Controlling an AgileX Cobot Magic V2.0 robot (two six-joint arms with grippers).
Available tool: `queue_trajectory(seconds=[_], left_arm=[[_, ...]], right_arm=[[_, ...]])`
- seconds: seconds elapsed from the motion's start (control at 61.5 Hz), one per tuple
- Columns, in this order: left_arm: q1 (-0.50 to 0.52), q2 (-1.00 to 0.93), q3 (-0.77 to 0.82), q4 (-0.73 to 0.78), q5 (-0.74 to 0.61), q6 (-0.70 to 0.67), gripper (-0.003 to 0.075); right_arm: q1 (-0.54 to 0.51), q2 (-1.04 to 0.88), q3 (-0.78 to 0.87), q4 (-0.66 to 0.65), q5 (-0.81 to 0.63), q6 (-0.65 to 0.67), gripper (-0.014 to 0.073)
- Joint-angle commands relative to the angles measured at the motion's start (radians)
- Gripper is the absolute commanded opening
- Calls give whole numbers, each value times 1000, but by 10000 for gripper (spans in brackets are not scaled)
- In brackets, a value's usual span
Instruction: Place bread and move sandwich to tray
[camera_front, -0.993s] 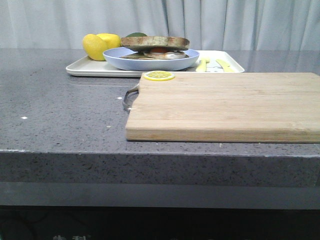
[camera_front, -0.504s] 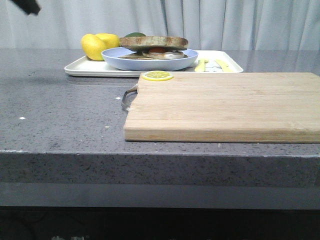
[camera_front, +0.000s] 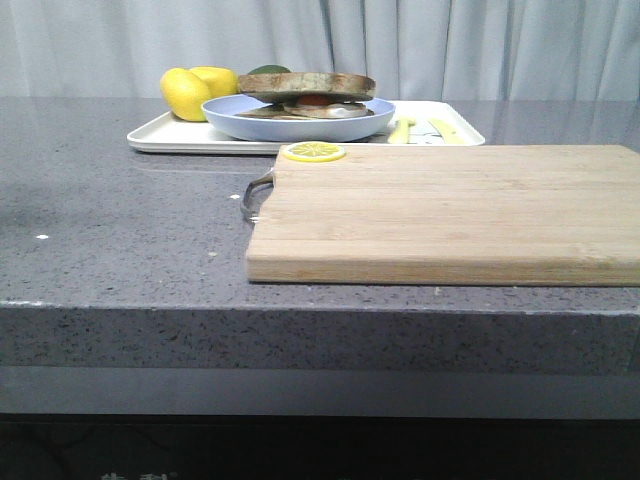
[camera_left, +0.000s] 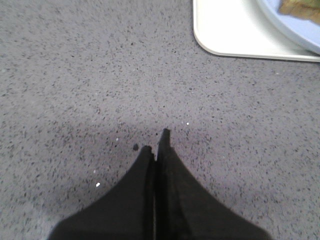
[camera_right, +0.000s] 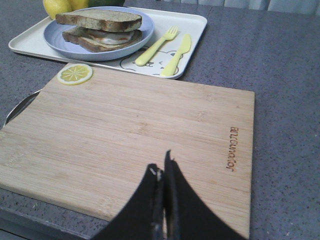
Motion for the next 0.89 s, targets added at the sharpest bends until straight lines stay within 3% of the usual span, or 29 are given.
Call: queue_trajectory(seconds=[0.0,0.602,0.879], left_arm=[[5,-122,65,-5,-145,-1,-20],[5,-928,590,-5,-432,-1,-20],[5,-1112,696,-5,-440,-1,-20]], right_arm=[[-4,0,-22,-2,-82,1,-60],[-4,0,-22,-2,-82,1,-60],[-4,0,-22,-2,-82,1,-60]])
